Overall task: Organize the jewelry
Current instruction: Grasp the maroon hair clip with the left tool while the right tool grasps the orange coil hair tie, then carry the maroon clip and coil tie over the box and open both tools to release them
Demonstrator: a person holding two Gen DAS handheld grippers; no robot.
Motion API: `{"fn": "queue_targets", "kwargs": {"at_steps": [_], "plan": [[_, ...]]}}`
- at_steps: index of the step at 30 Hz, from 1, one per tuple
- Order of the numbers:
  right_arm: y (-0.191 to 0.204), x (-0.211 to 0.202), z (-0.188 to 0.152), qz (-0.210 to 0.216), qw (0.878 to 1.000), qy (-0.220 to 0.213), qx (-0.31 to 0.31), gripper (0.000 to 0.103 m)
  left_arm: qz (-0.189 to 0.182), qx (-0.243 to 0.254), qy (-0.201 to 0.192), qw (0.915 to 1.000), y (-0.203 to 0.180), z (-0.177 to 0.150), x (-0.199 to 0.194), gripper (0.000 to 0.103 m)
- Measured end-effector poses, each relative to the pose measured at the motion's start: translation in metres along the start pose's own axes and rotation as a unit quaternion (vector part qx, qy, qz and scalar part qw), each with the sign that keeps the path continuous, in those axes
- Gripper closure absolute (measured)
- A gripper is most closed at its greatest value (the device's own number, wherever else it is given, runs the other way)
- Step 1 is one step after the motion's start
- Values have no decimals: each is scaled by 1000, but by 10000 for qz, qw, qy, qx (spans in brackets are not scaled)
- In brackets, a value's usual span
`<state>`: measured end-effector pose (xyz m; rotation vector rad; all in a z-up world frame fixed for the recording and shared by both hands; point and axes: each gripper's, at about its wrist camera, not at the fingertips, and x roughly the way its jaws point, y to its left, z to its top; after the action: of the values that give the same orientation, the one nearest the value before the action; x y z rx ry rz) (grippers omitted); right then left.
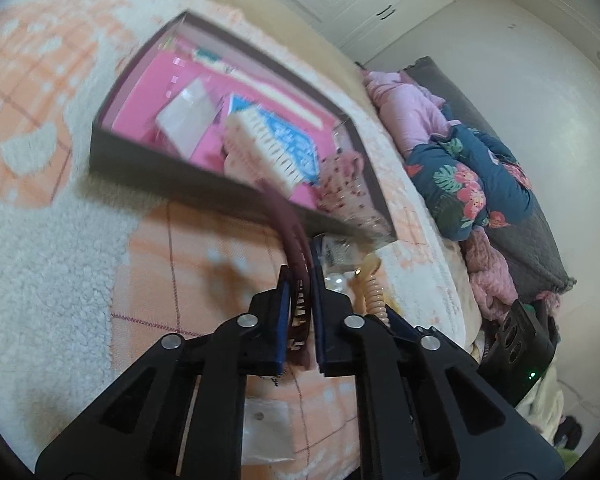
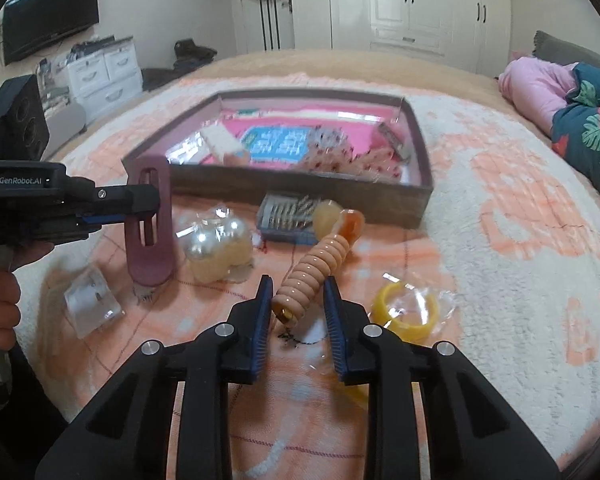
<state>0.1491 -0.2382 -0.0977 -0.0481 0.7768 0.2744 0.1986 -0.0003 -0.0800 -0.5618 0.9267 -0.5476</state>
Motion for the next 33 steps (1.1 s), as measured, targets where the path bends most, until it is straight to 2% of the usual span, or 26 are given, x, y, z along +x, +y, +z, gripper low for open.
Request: {"fn": "queue_targets", "kwargs": {"at_steps": [1,10,19,33], "plan": [[0,-4,0,-14,10000,-79,-12,83,23,69,-72,9999,-3,1,-4,98],[-1,-19,5,-107,9988,-459,-119,86,303,508,-534,9968,-11,4,-29,98],[-1,-37,16,-106,9949,-993,-162,86,758,1065,-1013,9862,-25,6,-51,98],[15,-44,40,204,9895,-1361,-450,86,972,1050,-1380,9800,-20,29,-64,98]]}}
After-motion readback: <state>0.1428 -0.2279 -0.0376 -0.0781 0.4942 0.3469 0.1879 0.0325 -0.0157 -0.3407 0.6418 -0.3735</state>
